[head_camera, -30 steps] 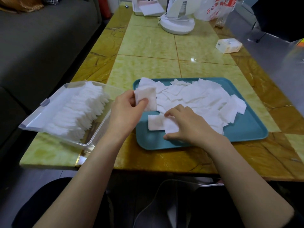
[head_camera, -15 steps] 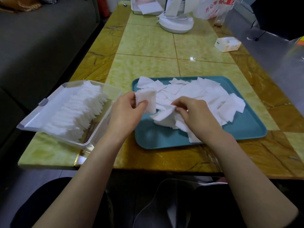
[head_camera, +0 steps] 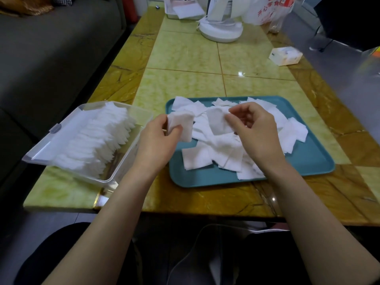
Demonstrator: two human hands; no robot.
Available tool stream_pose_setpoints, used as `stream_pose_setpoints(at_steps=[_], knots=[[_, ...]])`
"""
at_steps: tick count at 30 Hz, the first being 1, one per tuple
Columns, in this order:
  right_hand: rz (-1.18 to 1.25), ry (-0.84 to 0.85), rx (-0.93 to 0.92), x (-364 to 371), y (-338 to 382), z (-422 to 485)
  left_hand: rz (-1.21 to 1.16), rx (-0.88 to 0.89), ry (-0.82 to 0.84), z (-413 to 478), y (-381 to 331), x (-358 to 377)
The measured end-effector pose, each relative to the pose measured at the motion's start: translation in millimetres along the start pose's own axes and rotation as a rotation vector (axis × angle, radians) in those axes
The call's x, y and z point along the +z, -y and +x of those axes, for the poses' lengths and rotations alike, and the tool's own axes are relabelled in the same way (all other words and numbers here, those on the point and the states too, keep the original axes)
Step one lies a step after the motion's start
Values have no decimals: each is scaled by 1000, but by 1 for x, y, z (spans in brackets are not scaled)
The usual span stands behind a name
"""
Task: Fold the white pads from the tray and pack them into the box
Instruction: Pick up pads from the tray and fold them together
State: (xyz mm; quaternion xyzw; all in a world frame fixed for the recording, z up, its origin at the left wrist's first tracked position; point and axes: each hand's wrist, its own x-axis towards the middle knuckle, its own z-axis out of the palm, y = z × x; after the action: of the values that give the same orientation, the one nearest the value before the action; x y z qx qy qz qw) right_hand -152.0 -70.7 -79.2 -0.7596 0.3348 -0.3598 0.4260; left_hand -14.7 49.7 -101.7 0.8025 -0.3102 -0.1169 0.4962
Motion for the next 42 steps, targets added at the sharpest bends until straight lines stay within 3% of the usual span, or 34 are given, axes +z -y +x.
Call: stream_pose_setpoints(at_steps=[4, 7, 11, 19, 24, 35, 39, 42], knots=[[161, 288, 38, -1, 10, -2, 5, 22, -2, 2, 1, 1], [70, 435, -25, 7, 9, -7, -47, 54, 143, -1, 0, 3], [-55, 350, -78, 10, 3, -6, -128, 74, 328, -7, -4, 7], [-78, 271, -125, 9, 3, -6, -162, 64, 433, -9, -4, 7], [-101, 351, -136, 9, 4, -8, -149, 55, 420, -8, -3, 7], [-93, 302, -148, 9, 3, -8, -211, 71, 505, -10, -8, 3], [-91, 269, -158, 11, 0, -8, -93, 159, 416, -10, -4, 3], [-116, 151, -146, 15, -4, -8, -98, 131, 314, -6, -3, 2]])
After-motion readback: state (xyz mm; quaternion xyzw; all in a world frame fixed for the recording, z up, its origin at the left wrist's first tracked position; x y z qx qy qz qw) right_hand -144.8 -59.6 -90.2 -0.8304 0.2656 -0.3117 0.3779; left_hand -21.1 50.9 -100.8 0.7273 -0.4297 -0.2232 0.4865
